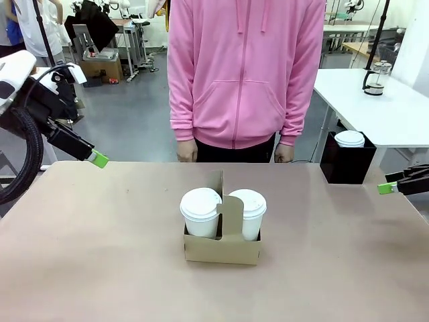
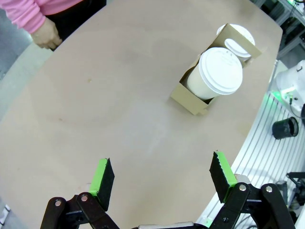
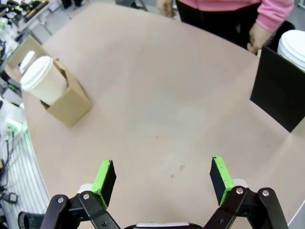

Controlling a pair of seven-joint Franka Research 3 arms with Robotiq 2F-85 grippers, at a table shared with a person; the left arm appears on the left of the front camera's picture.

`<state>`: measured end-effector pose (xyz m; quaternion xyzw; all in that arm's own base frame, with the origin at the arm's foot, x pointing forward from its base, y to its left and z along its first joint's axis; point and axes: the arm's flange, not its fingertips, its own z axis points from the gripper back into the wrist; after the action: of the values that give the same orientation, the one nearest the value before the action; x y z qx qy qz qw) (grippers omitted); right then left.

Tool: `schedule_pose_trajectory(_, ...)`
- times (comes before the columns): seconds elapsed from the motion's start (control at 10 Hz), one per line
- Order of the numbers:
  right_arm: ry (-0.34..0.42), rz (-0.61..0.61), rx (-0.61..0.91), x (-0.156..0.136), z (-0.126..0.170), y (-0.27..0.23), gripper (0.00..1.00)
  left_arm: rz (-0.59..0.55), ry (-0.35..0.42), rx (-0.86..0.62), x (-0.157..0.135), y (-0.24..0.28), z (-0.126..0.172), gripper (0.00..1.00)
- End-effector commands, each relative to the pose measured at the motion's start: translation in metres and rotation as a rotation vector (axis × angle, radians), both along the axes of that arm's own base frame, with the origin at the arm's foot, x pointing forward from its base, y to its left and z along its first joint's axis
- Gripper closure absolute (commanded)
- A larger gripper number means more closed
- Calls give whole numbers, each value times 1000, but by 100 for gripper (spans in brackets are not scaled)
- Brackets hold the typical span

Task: Pour a drink into a cup and package it in a carrier.
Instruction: Insert the held 600 ml Paper Cup into the Cup Carrier.

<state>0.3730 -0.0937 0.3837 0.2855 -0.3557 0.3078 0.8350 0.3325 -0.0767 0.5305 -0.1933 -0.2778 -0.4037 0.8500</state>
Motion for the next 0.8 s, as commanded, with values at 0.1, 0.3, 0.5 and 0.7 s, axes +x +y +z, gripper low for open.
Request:
schedule_pose_trajectory(0.1,-16,20,1,-3,0,-3,0,5,11,-15,0,-1,0,0)
schedule_pose_trajectory(0.3,-16,20,1,-3,0,-3,0,5,11,-15,0,-1,0,0)
schedule_pose_trajectory(0.5,-16,20,1,-3,0,-3,0,5,11,-15,0,-1,0,0)
schedule_pose_trajectory(0.7,-16,20,1,-3,0,-3,0,5,11,-15,0,-1,0,0)
